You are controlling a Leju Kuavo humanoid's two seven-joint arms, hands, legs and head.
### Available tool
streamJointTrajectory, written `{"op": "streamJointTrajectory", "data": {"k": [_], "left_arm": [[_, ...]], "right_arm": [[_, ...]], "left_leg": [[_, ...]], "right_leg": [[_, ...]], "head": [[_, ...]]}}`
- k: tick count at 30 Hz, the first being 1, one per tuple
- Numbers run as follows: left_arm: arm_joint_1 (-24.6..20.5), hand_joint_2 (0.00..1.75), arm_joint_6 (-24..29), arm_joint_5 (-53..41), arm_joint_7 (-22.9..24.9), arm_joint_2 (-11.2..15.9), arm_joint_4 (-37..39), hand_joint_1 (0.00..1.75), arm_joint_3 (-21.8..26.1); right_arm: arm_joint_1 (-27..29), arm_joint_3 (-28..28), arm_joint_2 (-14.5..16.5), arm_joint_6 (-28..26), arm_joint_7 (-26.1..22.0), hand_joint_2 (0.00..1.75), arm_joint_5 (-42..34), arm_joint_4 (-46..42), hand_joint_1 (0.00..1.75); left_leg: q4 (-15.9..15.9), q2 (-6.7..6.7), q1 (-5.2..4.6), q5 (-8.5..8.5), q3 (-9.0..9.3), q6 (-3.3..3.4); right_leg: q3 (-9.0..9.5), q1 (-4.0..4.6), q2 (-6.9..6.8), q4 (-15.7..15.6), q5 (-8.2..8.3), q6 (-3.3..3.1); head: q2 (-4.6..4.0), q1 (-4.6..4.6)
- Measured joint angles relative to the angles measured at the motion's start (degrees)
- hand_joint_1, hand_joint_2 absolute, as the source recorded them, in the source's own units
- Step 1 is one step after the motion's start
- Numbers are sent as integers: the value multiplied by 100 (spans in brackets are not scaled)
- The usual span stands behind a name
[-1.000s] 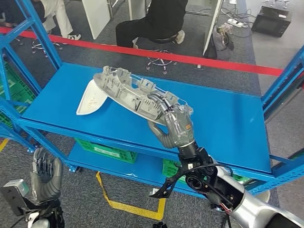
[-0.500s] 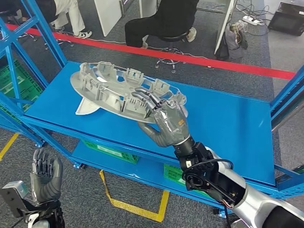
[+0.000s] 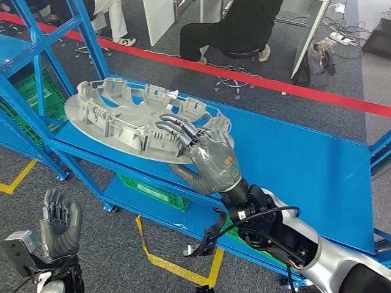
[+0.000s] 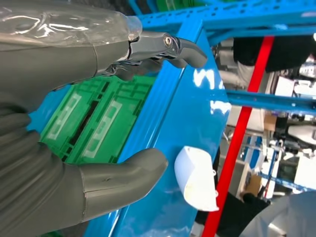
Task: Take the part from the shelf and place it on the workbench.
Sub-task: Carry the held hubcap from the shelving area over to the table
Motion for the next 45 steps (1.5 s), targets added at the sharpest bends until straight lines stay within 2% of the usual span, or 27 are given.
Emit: {"op": "streamJointTrajectory", "data": {"k": [3,5,7,9,10,12,13,14,15,16,18,20,23,24,26,28,29,30,31,33,34,35,38,40,43,44,45], "left_arm": [[4,175,71,16,-1,-2,-2,0,-4],[12,175,121,39,-3,1,-4,0,-7],[36,175,170,55,-5,9,-16,0,-11],[52,175,218,66,-8,20,-42,0,-14],[54,175,234,69,-9,25,-53,0,-15],[63,175,258,79,-10,27,-63,0,-24],[75,175,265,83,-10,29,-63,0,-32],[87,175,272,85,-10,31,-63,0,-41],[95,175,276,85,-9,33,-64,0,-48],[99,175,278,85,-9,36,-68,0,-51],[93,175,281,85,-8,44,-86,0,-52],[85,175,281,85,-9,50,-108,0,-52],[87,175,281,85,-10,58,-131,0,-54],[85,175,281,85,-11,61,-139,0,-55],[83,175,281,85,-14,62,-152,0,-58],[91,175,281,86,-14,61,-155,0,-62],[95,175,281,87,-14,61,-155,0,-63],[99,175,281,87,-14,61,-155,0,-63],[99,175,281,87,-14,61,-155,0,-63],[98,175,281,87,-14,58,-155,0,-64],[95,175,281,89,-14,58,-155,0,-65],[93,175,281,90,-14,58,-155,0,-66],[92,175,247,97,-12,61,-156,0,-67],[75,175,200,93,-14,61,-156,0,-68],[44,175,149,84,-16,57,-155,0,-69],[43,175,136,82,-15,57,-154,0,-69],[43,175,126,80,-15,57,-154,0,-70]], "right_arm": [[-58,80,-14,31,-41,175,-87,-34,175],[-117,131,-17,46,-73,175,-171,-68,175],[-156,180,-17,61,-95,175,-251,-96,175],[-183,221,-17,70,-102,175,-322,-107,175],[-198,238,-17,72,-104,175,-349,-113,175],[-220,270,-18,72,-109,175,-383,-128,175],[-226,288,-19,72,-111,175,-394,-135,175],[-229,306,-19,72,-113,175,-402,-140,175],[-230,321,-19,72,-113,175,-406,-142,175],[-230,333,-19,72,-114,175,-409,-144,175],[-239,349,-18,72,-114,175,-409,-151,175],[-253,361,-19,72,-114,175,-409,-156,175],[-261,372,-19,72,-114,175,-409,-157,175],[-266,373,-20,72,-114,175,-410,-160,175],[-275,375,-21,72,-116,175,-410,-167,175],[-278,379,-23,72,-120,175,-411,-173,175],[-277,383,-23,72,-121,175,-411,-173,175],[-277,386,-25,72,-119,175,-413,-173,175],[-277,388,-26,72,-117,175,-415,-173,175],[-280,389,-28,72,-117,175,-424,-179,175],[-284,389,-29,72,-119,175,-429,-184,175],[-287,390,-29,72,-121,175,-437,-189,175],[-296,395,-33,72,-107,175,-500,-195,175],[-306,396,-34,72,-93,175,-565,-203,175],[-317,397,-35,70,-87,175,-631,-217,175],[-314,399,-36,69,-84,175,-649,-219,175],[-312,403,-37,68,-80,175,-667,-219,175]], "left_leg": [[40,-89,1,-44,28,-57],[72,-127,-13,-49,-10,-110],[79,-154,-12,-36,-43,-162],[243,-110,-3,-148,-116,-215],[493,-71,1,-288,-230,-240],[1283,3,12,-645,-612,-279],[1644,16,17,-763,-796,-290],[1837,26,18,-791,-904,-292],[1796,34,18,-711,-895,-285],[1516,44,15,-541,-763,-267],[642,106,-10,-180,-322,-211],[133,158,-48,-41,-67,-160],[50,131,-56,-30,-33,-90],[27,121,-43,-21,-13,-59],[-5,105,-18,-10,23,-5],[-4,79,-16,-17,31,20],[-3,61,-16,-20,33,22],[-1,39,-14,-23,39,20],[3,13,-13,-29,49,12],[22,-38,-16,-53,65,-21],[43,-61,-25,-63,56,-42],[57,-78,-31,-64,39,-68],[74,-108,-26,-56,-6,-144],[314,-63,-17,-218,-116,-198],[1443,12,11,-731,-661,-268],[1744,22,20,-810,-816,-281],[1844,32,26,-787,-875,-289]], "right_leg": [[508,-15,81,-1167,609,-15],[701,-17,147,-1563,696,-48],[734,-12,140,-1602,690,-104],[752,-19,108,-1634,715,-167],[760,-25,87,-1649,724,-196],[759,-12,46,-1650,720,-231],[760,-4,27,-1650,717,-237],[760,3,9,-1650,715,-241],[762,9,-6,-1650,713,-243],[765,12,-18,-1650,712,-242],[768,27,-35,-1646,704,-228],[765,43,-47,-1646,694,-191],[761,36,-71,-1634,660,-109],[720,31,-62,-1539,586,-85],[465,18,-20,-974,272,-47],[85,11,4,-155,-67,-19],[-40,7,5,86,-117,-8],[-58,3,6,97,-50,-3],[42,-1,8,-140,127,-4],[432,-8,58,-979,552,-20],[606,-8,93,-1334,667,-36],[708,-5,123,-1539,710,-54],[763,0,119,-1645,708,-129],[782,-19,89,-1683,736,-190],[784,-20,35,-1700,744,-237],[784,-16,17,-1700,742,-239],[784,-14,1,-1700,740,-240]], "head": [[0,20],[0,20],[0,10],[0,-13],[0,-31],[0,-64],[0,-67],[0,-69],[0,-70],[0,-71],[0,-73],[0,-69],[0,-64],[0,-63],[0,-48],[0,-30],[0,-27],[0,-24],[0,-20],[0,-13],[0,-12],[0,-15],[0,-16],[0,-39],[0,-79],[0,-81],[0,-83]]}}
